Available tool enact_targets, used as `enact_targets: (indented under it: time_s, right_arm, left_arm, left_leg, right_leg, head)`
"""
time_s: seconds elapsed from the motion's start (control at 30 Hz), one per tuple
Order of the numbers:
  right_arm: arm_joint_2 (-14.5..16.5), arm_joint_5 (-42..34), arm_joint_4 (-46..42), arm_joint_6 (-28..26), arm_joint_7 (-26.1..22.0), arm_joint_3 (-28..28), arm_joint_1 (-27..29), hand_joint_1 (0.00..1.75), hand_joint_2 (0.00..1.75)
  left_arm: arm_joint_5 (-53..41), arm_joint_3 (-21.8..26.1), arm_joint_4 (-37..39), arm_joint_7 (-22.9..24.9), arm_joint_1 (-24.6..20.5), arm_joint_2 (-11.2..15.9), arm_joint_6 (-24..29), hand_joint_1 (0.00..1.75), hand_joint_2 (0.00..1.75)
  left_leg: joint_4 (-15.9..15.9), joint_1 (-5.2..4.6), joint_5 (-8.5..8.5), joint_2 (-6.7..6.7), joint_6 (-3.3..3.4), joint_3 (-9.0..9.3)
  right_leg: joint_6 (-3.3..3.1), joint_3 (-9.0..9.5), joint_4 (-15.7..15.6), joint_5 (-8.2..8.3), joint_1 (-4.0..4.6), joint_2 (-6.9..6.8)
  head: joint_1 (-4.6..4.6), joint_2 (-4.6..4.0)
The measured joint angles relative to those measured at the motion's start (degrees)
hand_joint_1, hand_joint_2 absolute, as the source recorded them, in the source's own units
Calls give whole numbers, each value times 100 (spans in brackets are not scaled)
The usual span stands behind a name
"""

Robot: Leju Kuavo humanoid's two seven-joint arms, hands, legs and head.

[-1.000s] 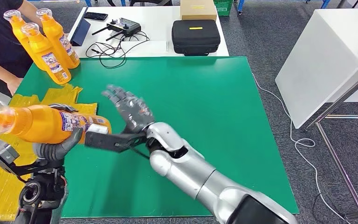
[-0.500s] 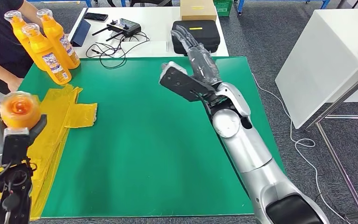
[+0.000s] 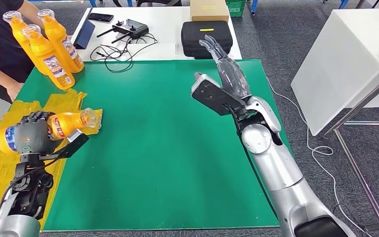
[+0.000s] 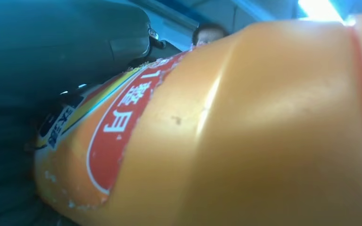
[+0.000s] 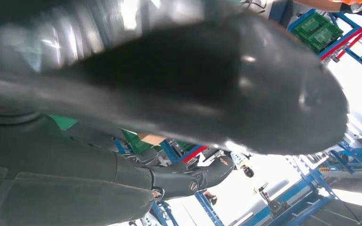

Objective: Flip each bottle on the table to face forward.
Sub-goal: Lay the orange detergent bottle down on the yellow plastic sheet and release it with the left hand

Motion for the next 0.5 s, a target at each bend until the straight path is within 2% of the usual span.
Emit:
enact_targets:
  time_s: [0.17, 0.5]
  right_arm:
    - [-87, -82, -66, 4, 2, 18, 85, 0, 0]
    - [-145, -117, -108, 6, 2, 61, 174, 0, 0]
  left_arm:
    - [-256, -39, 495, 288, 19, -57, 0, 175, 175]
    - [-256, -46, 923, 397, 20, -62, 2, 175, 175]
  left_leg:
    - [0, 1, 0, 0, 0, 0]
    - [0, 1, 0, 0, 0, -1]
  right_leg:
    - [0, 0, 0, 0, 1, -1]
    - [0, 0, 1, 0, 1, -1]
  head:
    - [1, 0]
    - [0, 0]
